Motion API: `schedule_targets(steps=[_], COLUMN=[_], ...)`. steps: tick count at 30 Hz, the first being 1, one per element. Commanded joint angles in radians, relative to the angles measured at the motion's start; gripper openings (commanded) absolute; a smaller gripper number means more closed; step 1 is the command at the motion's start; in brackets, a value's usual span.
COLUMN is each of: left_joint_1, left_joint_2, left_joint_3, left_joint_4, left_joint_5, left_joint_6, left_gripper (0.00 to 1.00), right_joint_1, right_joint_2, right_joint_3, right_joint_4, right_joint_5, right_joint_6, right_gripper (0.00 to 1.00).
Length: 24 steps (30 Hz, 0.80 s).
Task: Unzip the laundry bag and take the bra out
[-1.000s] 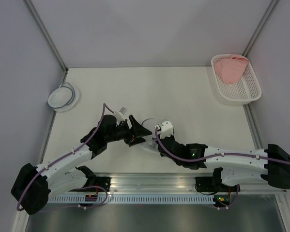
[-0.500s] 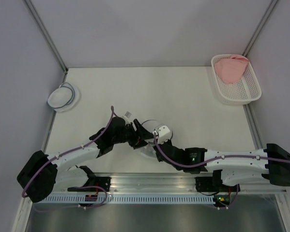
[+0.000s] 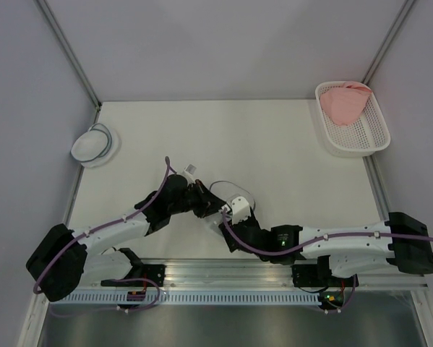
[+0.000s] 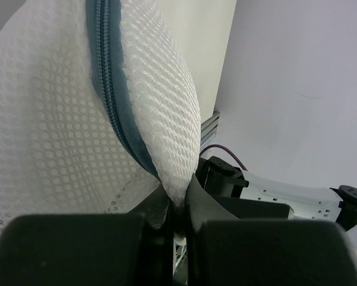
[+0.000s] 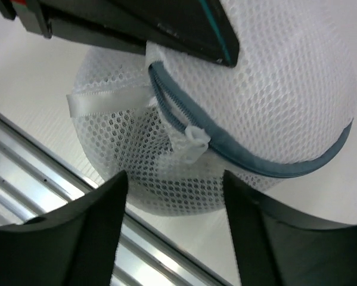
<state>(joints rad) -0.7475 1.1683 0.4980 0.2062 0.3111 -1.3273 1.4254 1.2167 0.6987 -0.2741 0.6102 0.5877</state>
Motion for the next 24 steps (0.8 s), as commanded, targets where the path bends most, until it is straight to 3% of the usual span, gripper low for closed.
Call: schedule_targets(steps=[1,9,18,24], left_joint_1=[0.0,0.0,-0.001,-0.018], left_joint_2=[-0.027,-0.029,-0.07,-0.096], left_joint_3=[0.001,-0.015,-0.078,-0.11], left_joint_4=[0.044,0.07,0.22,0.255], left_joint_5=[-0.047,-0.027,0.0,-0.003], left_joint_6=[0.01,0.028,0.023,0.027], left_gripper=[0.02,0.02,0.02,0.02], right_joint_1=[0.023,0.03,0.026,0.024], right_joint_2=[-0.049,-0.2,-0.14,-0.123], right_joint_3=[0.028,-0.005,0.059,0.062], right_joint_4=[-0.045,-0.036,-0.059,0.03], right_joint_5=[-0.045,-0.017,-0.014,0.009], right_joint_6=[0.034,0.08,0.193,0.216], right_gripper=[0.75,0.75,0.63,0.57])
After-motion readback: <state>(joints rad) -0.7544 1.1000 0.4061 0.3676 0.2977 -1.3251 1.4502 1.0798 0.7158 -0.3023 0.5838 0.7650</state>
